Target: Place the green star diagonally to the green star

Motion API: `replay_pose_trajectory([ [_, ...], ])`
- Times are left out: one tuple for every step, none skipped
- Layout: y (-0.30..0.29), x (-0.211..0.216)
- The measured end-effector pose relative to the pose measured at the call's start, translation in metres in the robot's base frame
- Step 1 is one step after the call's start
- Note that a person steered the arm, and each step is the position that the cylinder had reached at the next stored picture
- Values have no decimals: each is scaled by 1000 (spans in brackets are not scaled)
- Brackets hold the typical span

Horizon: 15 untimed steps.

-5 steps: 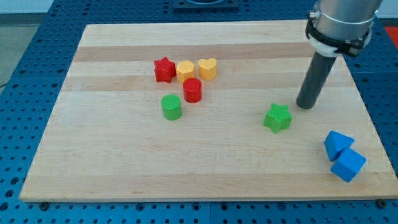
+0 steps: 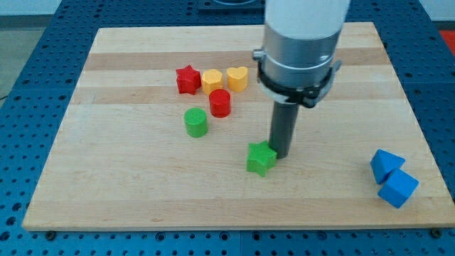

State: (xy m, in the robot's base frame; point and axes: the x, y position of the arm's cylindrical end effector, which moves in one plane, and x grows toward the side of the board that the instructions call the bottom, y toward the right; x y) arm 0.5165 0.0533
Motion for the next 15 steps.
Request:
replay_pose_trajectory([
  [-27, 11],
  [-41, 16],
  [-3, 26],
  [-3, 28],
  [-3, 30],
  [-17, 30],
  [-38, 32],
  [-55, 34],
  [-68, 34],
  [-50, 47],
  [-57, 65],
  [-69, 65],
  [-85, 65],
  [-104, 52],
  [-126, 28],
])
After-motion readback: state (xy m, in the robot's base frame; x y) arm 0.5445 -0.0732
